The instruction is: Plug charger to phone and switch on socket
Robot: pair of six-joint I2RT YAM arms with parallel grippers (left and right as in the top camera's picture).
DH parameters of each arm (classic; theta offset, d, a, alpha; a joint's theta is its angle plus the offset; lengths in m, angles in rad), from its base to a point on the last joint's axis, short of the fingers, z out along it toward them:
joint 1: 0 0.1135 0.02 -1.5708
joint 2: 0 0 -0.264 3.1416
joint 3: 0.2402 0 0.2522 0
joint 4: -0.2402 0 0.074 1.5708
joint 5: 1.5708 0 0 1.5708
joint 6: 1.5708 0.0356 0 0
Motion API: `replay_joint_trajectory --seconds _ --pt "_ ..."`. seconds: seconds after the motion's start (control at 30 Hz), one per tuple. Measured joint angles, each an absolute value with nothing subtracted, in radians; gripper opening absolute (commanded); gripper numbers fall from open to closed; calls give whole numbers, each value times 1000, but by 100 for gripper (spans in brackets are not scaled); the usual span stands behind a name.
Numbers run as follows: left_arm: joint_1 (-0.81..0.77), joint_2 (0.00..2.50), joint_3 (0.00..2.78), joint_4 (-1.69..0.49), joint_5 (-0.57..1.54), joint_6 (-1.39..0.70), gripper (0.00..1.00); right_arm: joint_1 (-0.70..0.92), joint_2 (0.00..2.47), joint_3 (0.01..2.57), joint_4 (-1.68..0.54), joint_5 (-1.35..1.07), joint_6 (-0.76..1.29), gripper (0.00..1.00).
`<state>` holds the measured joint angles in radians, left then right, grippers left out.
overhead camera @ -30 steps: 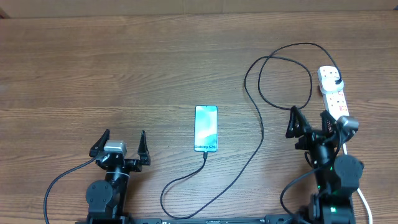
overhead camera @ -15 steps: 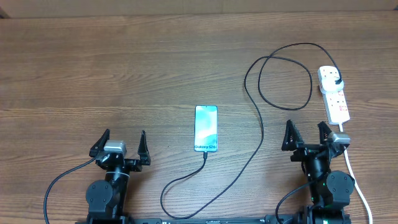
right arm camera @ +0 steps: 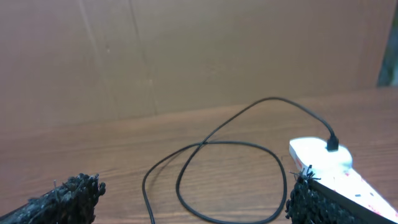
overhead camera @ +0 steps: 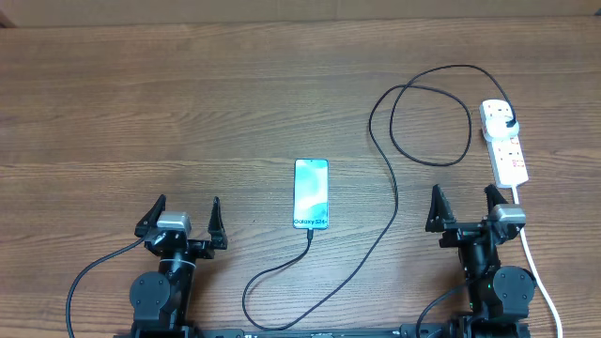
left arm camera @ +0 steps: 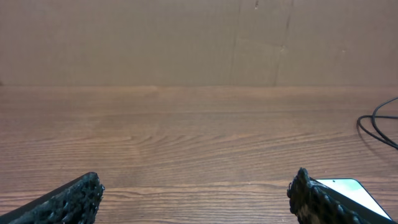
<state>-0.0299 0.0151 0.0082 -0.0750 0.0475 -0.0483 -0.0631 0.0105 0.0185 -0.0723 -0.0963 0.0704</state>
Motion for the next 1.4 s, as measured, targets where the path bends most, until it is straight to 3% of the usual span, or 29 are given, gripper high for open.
replay_joint_trajectory --seconds 1.4 --pt "-30 15 8 -75 47 -48 100 -38 10 19 -83 -78 -19 100"
